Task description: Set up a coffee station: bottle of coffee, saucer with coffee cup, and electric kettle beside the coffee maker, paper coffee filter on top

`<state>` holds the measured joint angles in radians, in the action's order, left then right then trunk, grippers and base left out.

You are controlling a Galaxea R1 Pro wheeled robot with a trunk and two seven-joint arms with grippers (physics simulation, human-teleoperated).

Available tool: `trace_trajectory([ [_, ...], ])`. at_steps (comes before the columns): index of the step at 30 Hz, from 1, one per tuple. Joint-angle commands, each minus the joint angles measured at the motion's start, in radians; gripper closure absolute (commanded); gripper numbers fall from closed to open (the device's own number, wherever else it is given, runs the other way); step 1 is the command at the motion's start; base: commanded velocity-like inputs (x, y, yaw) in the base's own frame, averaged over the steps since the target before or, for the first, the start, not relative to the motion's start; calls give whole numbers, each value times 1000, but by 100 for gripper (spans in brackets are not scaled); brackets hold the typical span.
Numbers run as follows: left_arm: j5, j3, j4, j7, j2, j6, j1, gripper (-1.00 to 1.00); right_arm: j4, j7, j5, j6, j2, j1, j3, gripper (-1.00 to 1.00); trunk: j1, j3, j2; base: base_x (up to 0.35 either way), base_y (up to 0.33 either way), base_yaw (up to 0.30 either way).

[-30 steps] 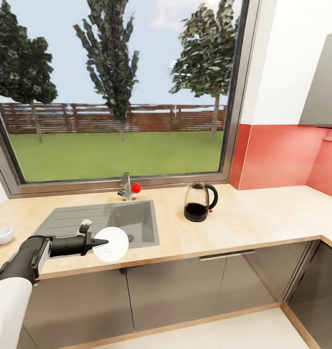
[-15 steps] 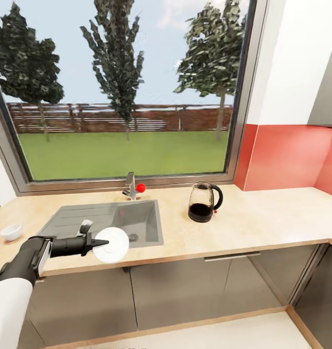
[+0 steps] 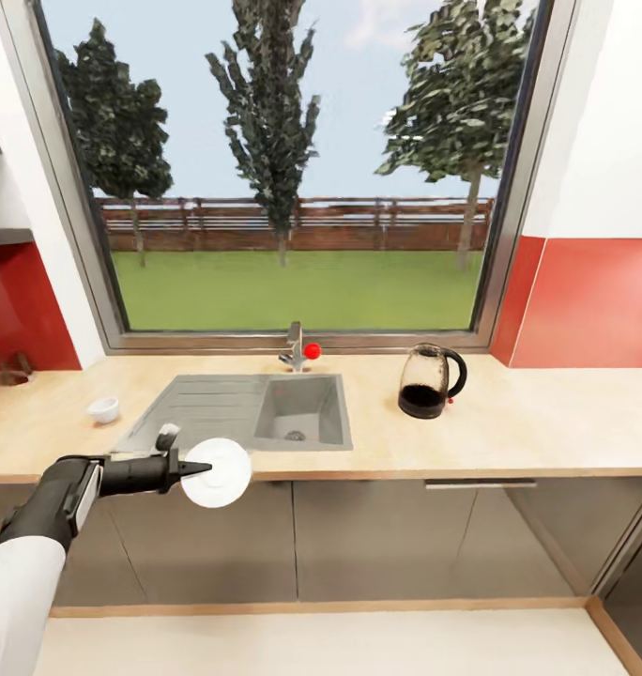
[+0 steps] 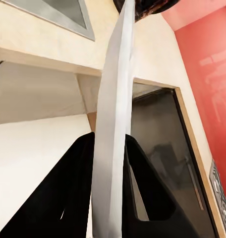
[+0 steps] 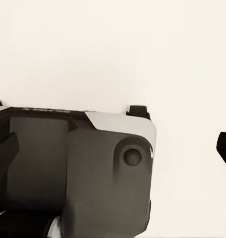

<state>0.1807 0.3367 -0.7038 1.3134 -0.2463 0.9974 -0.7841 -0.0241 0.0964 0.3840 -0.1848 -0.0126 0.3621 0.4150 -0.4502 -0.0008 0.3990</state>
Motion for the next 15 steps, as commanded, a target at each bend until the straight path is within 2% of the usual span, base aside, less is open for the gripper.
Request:
trace_trajectory([
  [1,11,4,0,7,1,7,-1,100,-2,2,8,-5,-1,0,8,-100,0,-2,1,-297,175,186],
  [7,11,4,0,8,-1,6,-1,100,-2,2,6,-4,-1,0,8,-100,0,-9,1,-240,178,179],
  [15,11,4,-2,8,-7,6,-5,100,-2,2,3,-4,-1,0,8,-100,0,-19,1,-33,27,176],
])
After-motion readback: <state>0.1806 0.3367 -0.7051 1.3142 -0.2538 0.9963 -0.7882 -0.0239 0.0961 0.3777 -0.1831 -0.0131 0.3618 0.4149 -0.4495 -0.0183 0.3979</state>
